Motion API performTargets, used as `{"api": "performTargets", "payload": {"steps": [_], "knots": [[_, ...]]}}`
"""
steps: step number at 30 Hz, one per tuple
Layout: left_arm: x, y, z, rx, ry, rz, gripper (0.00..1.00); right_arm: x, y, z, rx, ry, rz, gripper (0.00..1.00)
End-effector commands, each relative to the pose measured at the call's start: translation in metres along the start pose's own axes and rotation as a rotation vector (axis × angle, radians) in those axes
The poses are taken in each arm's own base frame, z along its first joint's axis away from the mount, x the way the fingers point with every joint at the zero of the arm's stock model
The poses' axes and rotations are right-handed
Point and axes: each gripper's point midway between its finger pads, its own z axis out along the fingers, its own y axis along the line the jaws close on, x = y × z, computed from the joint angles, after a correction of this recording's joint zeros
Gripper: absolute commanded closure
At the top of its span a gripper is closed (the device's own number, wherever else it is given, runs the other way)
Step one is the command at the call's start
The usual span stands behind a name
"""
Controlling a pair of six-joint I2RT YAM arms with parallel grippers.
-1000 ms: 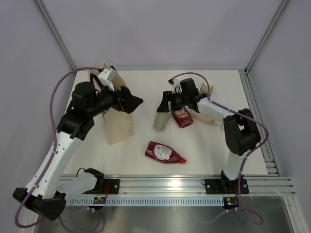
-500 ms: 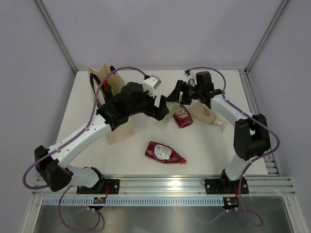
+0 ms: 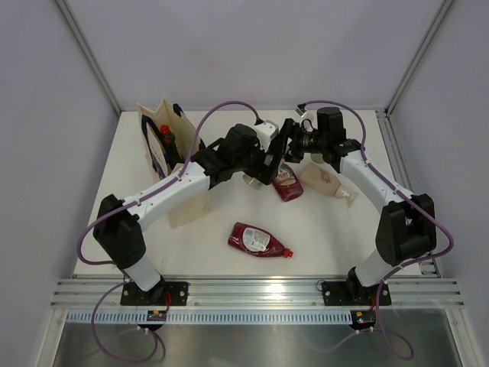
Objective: Place the personal care products into the canvas bag
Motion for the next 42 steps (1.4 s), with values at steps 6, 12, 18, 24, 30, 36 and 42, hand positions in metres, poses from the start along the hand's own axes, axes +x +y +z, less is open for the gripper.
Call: {"api": "performTargets", "payload": {"steps": [6, 12, 18, 24, 30, 36, 42], "knots": [[-0.025, 0.017, 0.006, -0.117, -0.078, 0.006, 0.33, -0.011, 0.068, -0.030, -0.183, -0.029, -0.026, 1.00], [-0.033, 0.003, -0.004, -0.036, -0.098, 0.033, 1.00, -0.007, 0.070, -0.031, -0.204, -0.008, -0.078, 0.76], [-0.038, -0.026, -0.030, 0.178, -0.124, 0.037, 1.00, -0.008, 0.067, -0.037, -0.178, -0.007, -0.283, 0.18], [-0.039, -0.031, -0.045, 0.268, -0.148, -0.030, 1.00, -0.010, 0.071, -0.048, -0.234, -0.003, -0.349, 0.00], [-0.039, -0.034, -0.059, 0.318, -0.143, -0.060, 1.00, -0.033, 0.057, -0.062, -0.203, -0.059, -0.370, 0.00], [-0.072, -0.022, -0.096, 0.290, -0.193, -0.111, 1.00, -0.063, 0.044, -0.088, -0.144, -0.138, -0.426, 0.01], [-0.127, 0.022, -0.158, 0.230, -0.379, -0.234, 1.00, -0.065, 0.016, -0.105, -0.060, -0.149, -0.440, 0.00]]}}
